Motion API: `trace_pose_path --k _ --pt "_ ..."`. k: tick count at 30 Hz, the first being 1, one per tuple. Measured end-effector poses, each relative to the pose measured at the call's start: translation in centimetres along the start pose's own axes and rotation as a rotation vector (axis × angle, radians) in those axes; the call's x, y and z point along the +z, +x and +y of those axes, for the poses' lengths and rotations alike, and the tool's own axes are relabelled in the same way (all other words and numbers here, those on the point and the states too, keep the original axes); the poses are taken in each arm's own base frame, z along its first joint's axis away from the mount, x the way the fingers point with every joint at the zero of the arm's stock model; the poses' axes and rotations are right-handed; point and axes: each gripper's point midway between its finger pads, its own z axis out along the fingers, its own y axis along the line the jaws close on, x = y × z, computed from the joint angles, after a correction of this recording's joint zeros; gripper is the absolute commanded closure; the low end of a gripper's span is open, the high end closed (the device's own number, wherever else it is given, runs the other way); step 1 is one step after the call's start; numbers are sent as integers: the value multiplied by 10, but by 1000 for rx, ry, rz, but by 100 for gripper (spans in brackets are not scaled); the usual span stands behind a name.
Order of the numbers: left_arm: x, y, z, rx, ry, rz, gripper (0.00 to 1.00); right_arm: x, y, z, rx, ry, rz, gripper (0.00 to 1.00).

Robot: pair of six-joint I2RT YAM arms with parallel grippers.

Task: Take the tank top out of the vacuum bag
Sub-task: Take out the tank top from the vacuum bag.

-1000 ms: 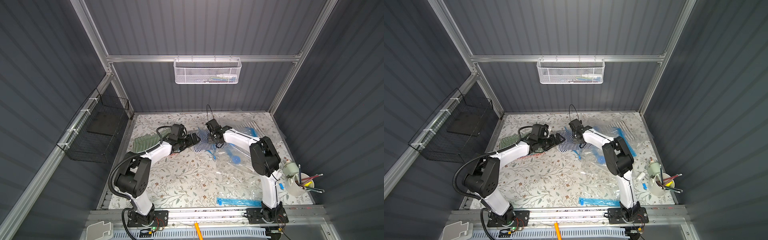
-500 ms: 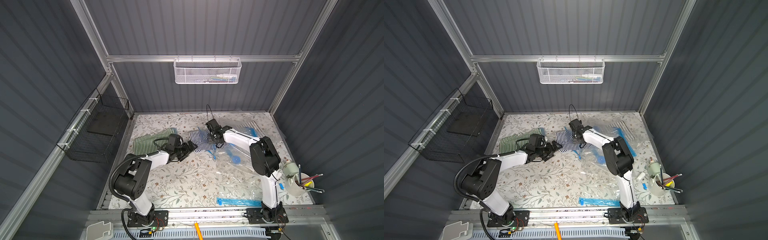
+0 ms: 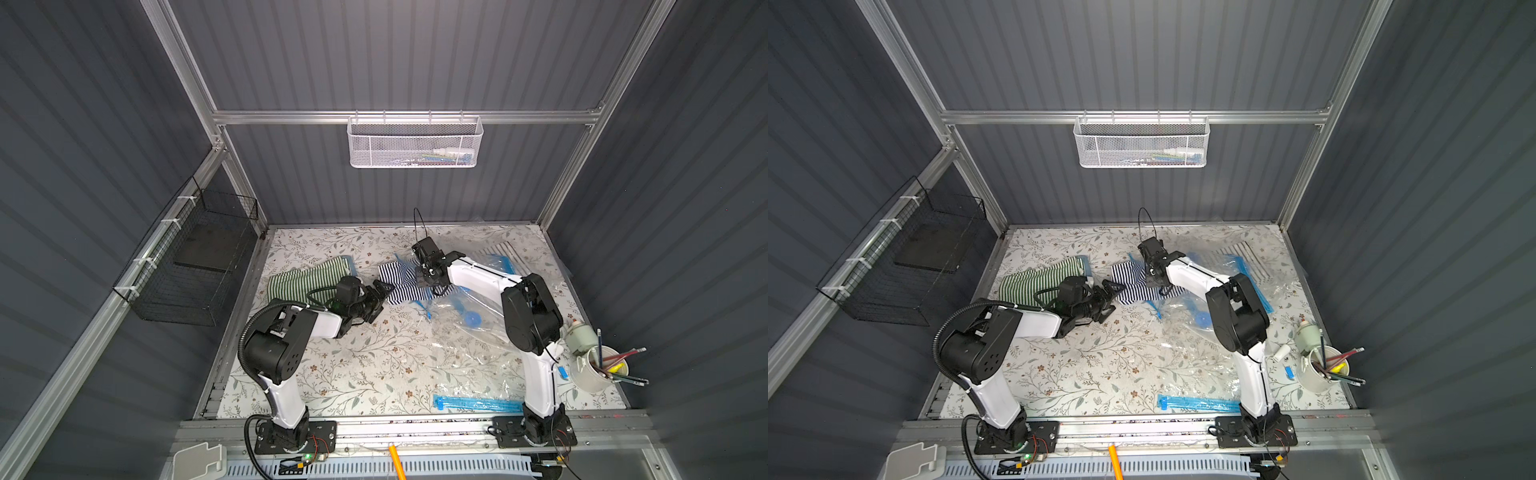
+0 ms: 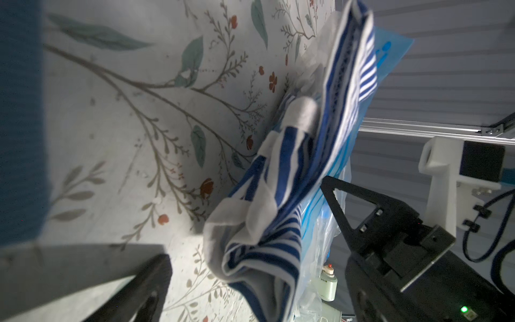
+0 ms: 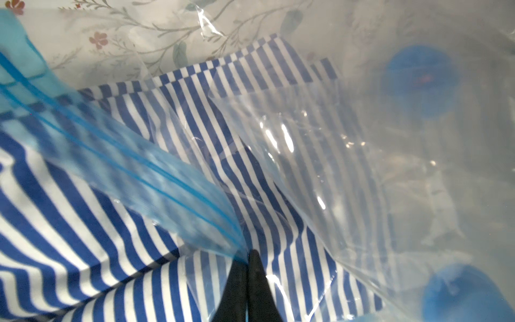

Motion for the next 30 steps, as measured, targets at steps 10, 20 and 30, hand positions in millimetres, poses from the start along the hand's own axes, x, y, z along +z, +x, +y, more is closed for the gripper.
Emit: trace_pose_path --k 10,20,30 --pt "27 5 1 2 5 -18 55 -3 0 3 6 -31 -8 100" --pt "30 -8 13 118 -132 -62 100 -4 -2 4 13 -46 -17 100" --pt "-8 -40 -55 438 -210 -169 100 -3 -3 3 20 -42 -22 100"
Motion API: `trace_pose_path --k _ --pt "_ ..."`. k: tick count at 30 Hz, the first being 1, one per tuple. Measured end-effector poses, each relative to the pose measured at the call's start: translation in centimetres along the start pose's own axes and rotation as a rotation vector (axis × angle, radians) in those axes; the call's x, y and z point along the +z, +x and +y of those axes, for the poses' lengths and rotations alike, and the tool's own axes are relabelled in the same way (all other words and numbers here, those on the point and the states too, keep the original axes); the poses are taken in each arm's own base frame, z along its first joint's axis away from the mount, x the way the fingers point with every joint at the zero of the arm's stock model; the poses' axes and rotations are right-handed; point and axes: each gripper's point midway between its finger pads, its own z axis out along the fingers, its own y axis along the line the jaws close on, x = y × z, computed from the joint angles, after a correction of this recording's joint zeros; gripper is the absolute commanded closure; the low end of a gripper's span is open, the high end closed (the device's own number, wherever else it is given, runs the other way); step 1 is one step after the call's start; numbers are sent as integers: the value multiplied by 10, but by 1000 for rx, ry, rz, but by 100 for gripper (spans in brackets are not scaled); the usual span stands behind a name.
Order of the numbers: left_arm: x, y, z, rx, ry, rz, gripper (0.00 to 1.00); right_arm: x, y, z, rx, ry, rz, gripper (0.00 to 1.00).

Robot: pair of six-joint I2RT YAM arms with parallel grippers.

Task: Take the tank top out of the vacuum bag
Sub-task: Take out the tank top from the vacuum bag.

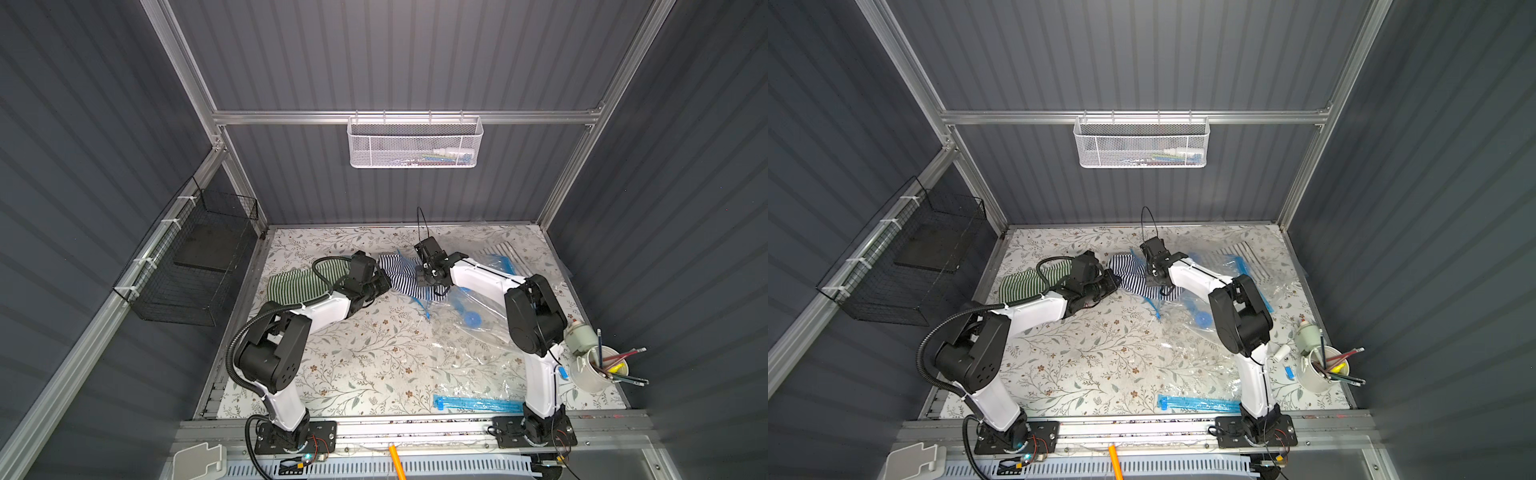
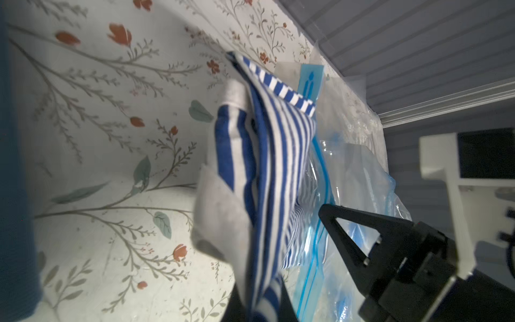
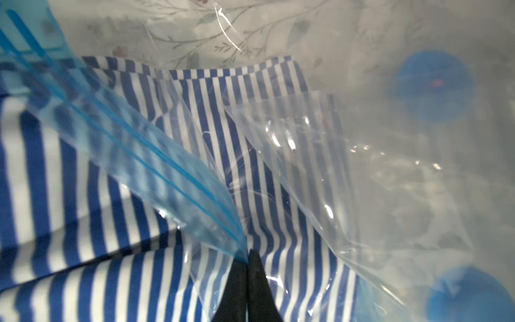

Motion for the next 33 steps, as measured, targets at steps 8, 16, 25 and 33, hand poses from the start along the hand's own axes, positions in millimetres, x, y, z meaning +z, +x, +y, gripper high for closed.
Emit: trace_pose_path --k 8,16,25,33 --pt "-9 -16 34 79 -117 11 100 0 0 -1 10 5 -1 100" --pt "-29 -39 61 112 -199 -19 100 0 -1 -7 31 27 -3 100" --pt "-52 -66 80 99 -249 -71 100 -2 -10 -16 57 42 -13 100" --pt "-79 -95 105 44 -303 -142 100 -2 -15 -25 70 64 -20 100"
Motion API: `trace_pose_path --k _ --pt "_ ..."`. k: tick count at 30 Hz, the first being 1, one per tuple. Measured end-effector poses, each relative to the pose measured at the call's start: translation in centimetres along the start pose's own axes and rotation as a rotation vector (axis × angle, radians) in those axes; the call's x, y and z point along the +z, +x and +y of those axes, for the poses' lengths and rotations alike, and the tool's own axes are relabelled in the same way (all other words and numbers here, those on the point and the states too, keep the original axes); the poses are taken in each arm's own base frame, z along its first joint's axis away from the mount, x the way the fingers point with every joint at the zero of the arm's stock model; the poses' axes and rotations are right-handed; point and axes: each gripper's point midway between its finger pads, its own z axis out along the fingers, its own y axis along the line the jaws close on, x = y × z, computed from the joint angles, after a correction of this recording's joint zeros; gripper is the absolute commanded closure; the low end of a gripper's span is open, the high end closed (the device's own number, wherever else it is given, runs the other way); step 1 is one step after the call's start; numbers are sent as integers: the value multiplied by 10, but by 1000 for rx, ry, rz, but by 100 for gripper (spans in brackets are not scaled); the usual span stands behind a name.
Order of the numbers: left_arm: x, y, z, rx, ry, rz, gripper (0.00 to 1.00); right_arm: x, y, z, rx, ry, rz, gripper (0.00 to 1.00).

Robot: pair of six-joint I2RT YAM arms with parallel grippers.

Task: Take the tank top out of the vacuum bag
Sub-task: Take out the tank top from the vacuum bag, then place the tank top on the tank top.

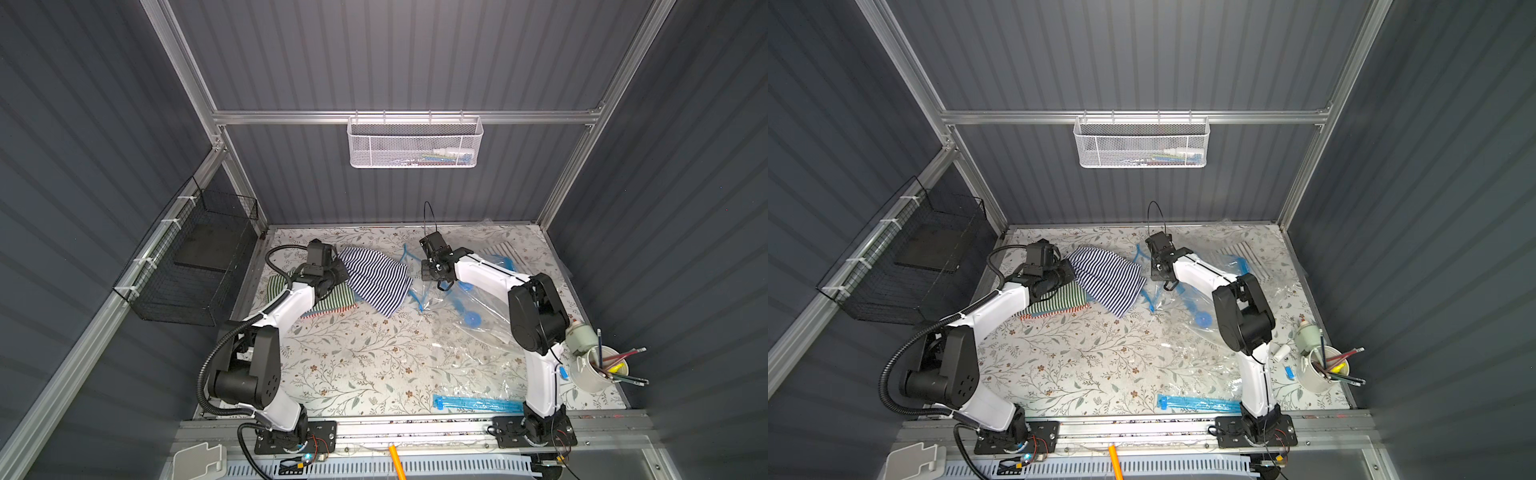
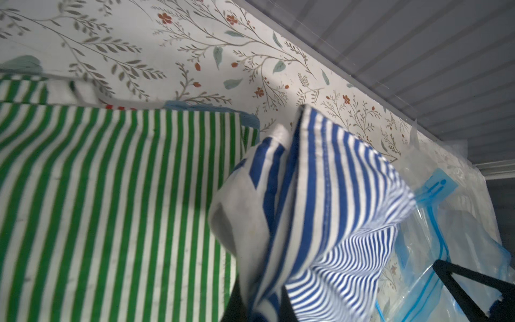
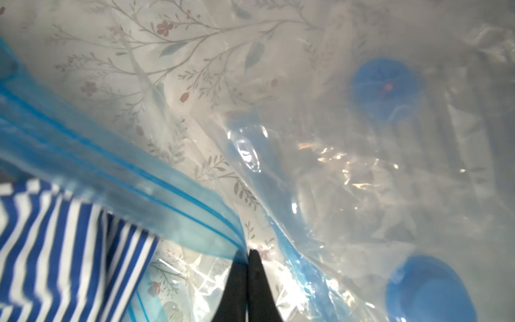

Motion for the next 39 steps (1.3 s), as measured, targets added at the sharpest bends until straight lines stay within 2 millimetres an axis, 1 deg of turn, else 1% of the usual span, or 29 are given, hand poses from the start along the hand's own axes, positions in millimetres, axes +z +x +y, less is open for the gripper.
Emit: trace_pose_path --k 3,5,8,11,13,16,24,30,34,37,39 --pt "-7 -13 11 -23 -18 -31 100 0 -1 -2 3 3 1 100" --pt "-10 -17 18 -37 -30 -39 100 1 -1 -3 4 5 2 100" --pt "-11 -21 28 -59 -44 -39 100 1 -1 -4 5 5 2 100" --pt "-12 -22 31 -68 -44 -31 100 1 -1 -4 5 3 3 100" --pt "-12 -23 30 -72 -40 -25 100 1 -1 -4 5 0 4 100" --pt "-11 -31 22 -76 -22 -27 100 3 -1 -3 6 -5 5 100" --pt "-6 -67 -5 -85 38 -53 100 4 -2 -3 12 -19 6 100" --pt "-9 -82 -14 -88 54 -72 100 5 -4 -3 18 -27 -1 100" --pt "-12 -85 -16 -88 53 -75 100 5 -4 -3 17 -34 0 100" --pt "-14 -82 -12 -89 32 -67 100 6 -5 -3 16 -36 0 100" --pt "-19 -79 -6 -87 7 -69 100 6 -5 -4 17 -36 0 100"
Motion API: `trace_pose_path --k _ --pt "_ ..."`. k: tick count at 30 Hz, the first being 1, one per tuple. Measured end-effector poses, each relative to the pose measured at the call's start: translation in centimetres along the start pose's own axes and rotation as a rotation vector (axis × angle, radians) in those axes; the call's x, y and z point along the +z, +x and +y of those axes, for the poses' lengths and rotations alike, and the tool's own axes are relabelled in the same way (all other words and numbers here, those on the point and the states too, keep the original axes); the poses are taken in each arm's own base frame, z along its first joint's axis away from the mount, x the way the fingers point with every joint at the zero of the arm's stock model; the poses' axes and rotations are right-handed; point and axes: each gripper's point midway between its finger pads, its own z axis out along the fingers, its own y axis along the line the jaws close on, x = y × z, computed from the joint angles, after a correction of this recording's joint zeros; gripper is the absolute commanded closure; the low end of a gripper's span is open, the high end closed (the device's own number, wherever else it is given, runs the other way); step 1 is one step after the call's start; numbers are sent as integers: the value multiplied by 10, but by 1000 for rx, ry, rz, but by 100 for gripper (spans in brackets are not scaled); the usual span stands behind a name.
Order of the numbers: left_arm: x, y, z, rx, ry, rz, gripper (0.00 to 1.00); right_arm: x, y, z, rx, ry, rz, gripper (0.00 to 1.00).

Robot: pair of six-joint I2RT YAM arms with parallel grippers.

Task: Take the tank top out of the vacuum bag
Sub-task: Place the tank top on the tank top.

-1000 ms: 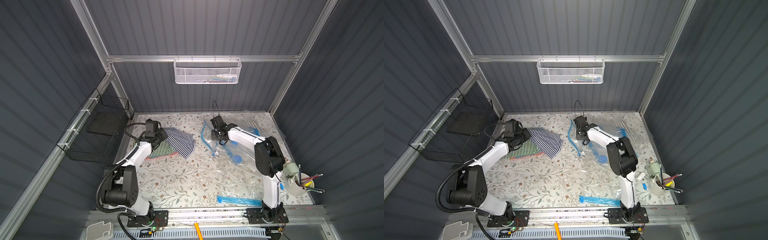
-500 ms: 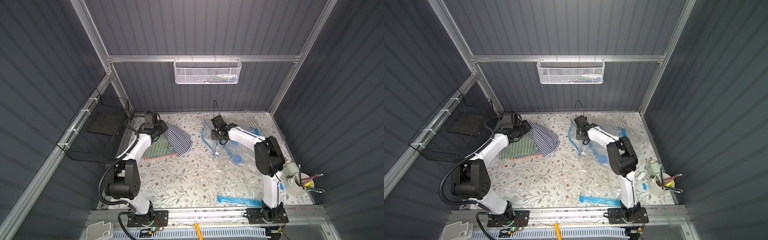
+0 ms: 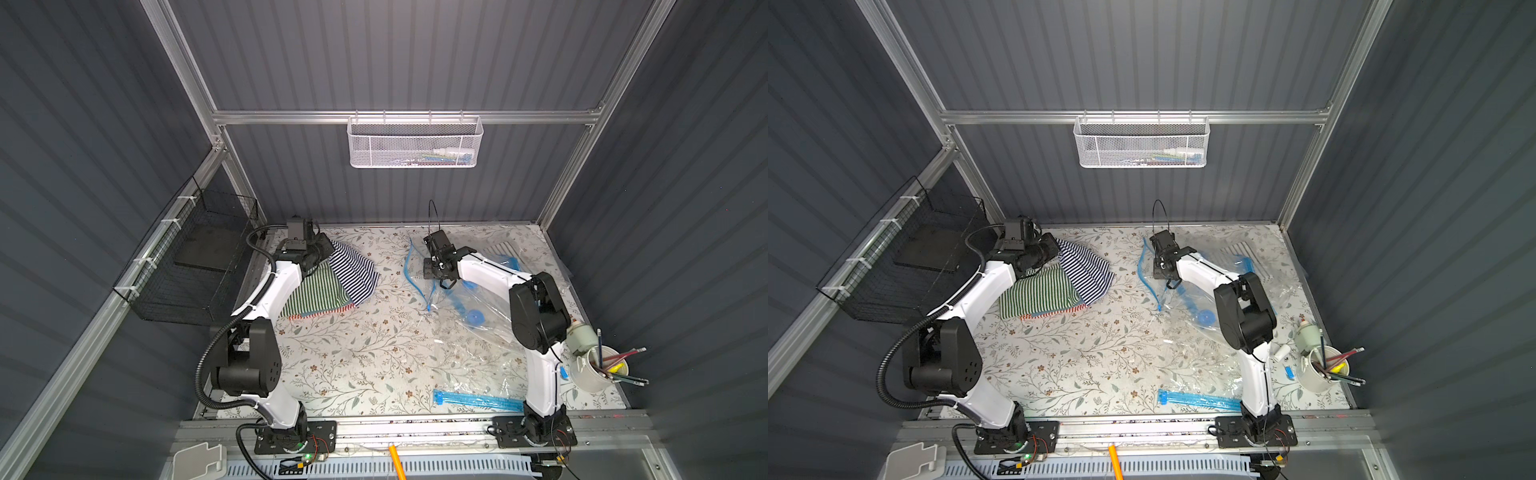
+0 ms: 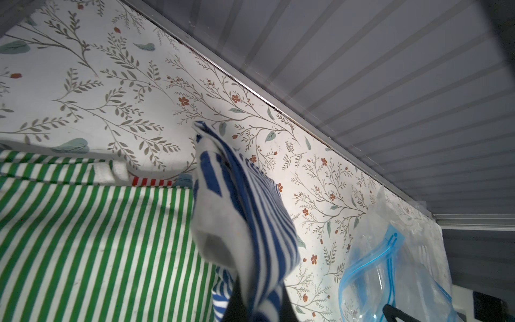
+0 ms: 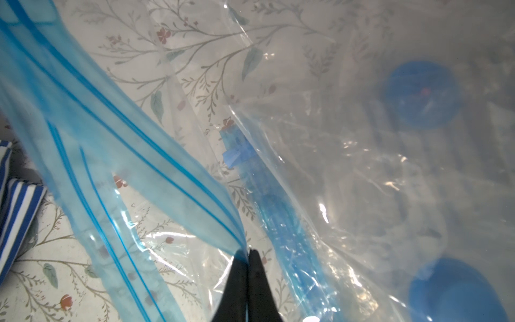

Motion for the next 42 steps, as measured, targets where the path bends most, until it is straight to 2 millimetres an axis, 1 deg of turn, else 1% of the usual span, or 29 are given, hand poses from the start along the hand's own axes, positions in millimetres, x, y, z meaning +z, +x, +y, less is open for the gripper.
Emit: trace_pose_path --k 3,7,11,14,19,24,26,30,37,42 --pt "-12 -1 10 11 -34 -13 100 1 1 -1 -2 -1 2 100" --pt "-24 -10 29 3 -78 -40 100 1 1 0 -1 -7 1 100" --pt "-28 -15 41 3 -111 -53 100 1 1 2 -1 -16 0 100" --pt "-30 -17 47 -4 -121 -56 100 1 1 3 -7 -21 1 100" --pt "-32 -20 45 -2 -121 -40 100 2 1 3 -12 -24 3 100" --pt "-38 -47 30 1 -97 -72 100 2 1 5 -14 -32 3 100" --pt "-41 -50 30 3 -98 -82 100 2 2 5 -15 -35 4 100" --pt "-42 -49 40 -8 -125 -77 100 2 2 6 -17 -38 4 100" --pt "-44 -22 72 -25 -198 -20 100 3 3 6 -22 -44 7 100" --pt "-55 -17 84 -28 -226 -21 100 4 5 6 -25 -48 11 100"
